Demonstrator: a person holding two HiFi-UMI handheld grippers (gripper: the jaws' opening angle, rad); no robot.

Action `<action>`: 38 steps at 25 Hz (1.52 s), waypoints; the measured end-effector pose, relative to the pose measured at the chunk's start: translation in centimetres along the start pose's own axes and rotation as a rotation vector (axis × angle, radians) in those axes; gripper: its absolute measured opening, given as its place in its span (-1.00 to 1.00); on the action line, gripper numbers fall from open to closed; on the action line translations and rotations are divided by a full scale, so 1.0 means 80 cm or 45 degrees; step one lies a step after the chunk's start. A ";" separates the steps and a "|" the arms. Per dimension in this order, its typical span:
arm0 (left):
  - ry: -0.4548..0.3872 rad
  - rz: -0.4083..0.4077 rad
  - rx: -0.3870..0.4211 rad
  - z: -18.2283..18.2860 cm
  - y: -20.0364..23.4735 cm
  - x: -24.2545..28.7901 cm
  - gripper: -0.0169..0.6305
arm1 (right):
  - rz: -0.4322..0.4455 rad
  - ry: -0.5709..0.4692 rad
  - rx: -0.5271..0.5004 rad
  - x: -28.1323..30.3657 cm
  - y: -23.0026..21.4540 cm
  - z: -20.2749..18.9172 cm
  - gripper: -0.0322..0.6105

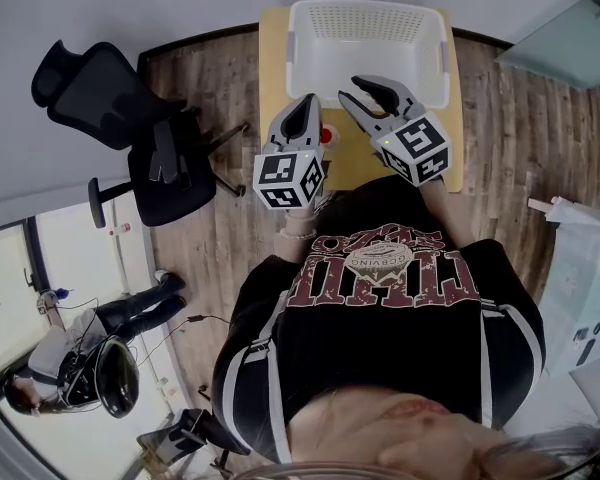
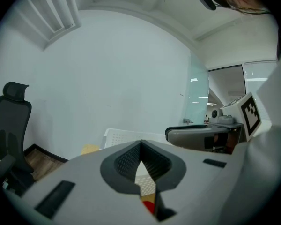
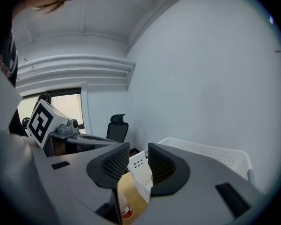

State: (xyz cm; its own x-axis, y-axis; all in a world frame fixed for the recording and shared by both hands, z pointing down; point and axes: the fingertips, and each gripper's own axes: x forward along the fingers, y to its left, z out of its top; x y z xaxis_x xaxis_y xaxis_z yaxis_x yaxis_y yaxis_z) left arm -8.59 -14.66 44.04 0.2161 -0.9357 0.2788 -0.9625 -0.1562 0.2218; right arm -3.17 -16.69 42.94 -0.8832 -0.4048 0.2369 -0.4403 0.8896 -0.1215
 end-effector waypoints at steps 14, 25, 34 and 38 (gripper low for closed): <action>0.008 -0.083 0.023 0.003 -0.038 0.021 -0.80 | -0.162 -0.014 0.051 -0.038 -0.046 -0.006 -0.74; 0.014 -0.165 0.046 0.005 -0.069 0.037 -0.80 | -0.253 -0.007 0.108 -0.062 -0.074 -0.020 -0.81; 0.027 -0.265 0.073 0.008 -0.100 0.050 -0.80 | -0.367 -0.016 0.166 -0.085 -0.098 -0.026 -0.84; 0.035 -0.311 0.087 0.008 -0.114 0.057 -0.80 | -0.407 -0.025 0.181 -0.095 -0.107 -0.027 -0.84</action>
State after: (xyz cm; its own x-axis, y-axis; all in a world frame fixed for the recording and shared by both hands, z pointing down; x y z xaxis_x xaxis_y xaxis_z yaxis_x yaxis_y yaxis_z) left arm 1.11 -17.68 42.71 0.4475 -0.8586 0.2501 -0.8896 -0.3988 0.2225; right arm 7.67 -20.79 44.30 -0.6993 -0.6633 0.2665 -0.7120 0.6795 -0.1772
